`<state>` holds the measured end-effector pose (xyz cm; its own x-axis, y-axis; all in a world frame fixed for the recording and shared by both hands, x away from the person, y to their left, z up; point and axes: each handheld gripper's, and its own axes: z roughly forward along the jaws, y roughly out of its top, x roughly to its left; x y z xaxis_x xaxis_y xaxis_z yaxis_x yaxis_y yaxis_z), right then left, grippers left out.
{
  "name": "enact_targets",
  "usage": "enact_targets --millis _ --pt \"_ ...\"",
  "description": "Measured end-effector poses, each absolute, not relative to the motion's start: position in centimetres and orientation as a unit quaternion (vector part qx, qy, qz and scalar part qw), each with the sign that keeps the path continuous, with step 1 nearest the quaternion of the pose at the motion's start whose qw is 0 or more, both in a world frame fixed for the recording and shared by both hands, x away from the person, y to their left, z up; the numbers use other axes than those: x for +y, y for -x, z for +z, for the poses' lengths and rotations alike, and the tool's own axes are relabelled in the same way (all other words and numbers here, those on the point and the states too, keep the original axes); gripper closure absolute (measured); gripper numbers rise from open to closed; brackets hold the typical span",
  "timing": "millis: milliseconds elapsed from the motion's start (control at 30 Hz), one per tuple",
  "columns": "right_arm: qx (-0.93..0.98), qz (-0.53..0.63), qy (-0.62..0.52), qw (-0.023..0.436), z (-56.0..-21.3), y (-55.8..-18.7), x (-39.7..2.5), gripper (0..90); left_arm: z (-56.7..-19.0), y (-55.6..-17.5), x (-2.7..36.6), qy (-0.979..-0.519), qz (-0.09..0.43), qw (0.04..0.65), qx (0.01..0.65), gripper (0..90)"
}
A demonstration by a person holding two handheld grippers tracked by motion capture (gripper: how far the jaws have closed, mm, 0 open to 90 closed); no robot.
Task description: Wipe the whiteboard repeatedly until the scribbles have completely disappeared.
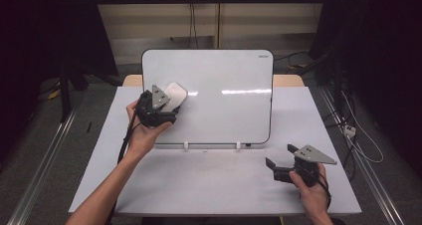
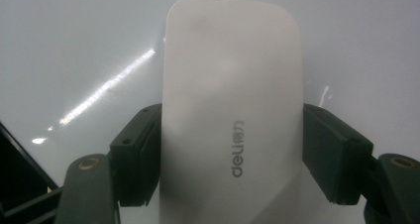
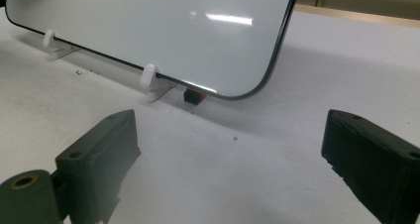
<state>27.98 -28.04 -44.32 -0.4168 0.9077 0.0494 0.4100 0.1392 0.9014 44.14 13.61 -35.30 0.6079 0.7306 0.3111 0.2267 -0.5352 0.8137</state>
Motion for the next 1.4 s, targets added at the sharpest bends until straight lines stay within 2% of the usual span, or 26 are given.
enact_targets --millis 267,333,433,533,800,1000,1400 --pt "0.705 0.460 -0.467 0.271 -44.3 -28.0 -28.0 7.3 -34.0 -45.2 16.1 -0.796 0.329 0.391 0.324 30.6" --pt "0.705 0.459 -0.467 0.271 -44.3 -28.0 -28.0 7.3 -33.4 -45.6 16.5 -0.789 0.352 0.382 0.328 30.6" --pt "0.706 0.459 -0.467 0.271 -44.3 -28.0 -27.9 7.3 -33.0 -46.1 16.9 -0.791 0.336 0.389 0.333 30.7" --pt "0.705 0.459 -0.468 0.269 -44.3 -28.1 -27.9 7.3 -33.3 -45.9 16.2 -0.790 0.356 0.375 0.329 30.4" --pt "0.706 0.460 -0.466 0.270 -44.3 -28.1 -27.9 7.3 -33.8 -45.5 15.7 -0.793 0.360 0.371 0.322 30.4" --pt "0.706 0.459 -0.466 0.270 -44.3 -28.1 -27.7 7.3 -34.8 -45.0 15.3 -0.801 0.335 0.382 0.318 30.1" --pt "0.707 0.460 -0.466 0.269 -44.3 -28.1 -27.7 7.3 -37.6 -42.4 12.9 -0.819 0.323 0.373 0.293 29.9"
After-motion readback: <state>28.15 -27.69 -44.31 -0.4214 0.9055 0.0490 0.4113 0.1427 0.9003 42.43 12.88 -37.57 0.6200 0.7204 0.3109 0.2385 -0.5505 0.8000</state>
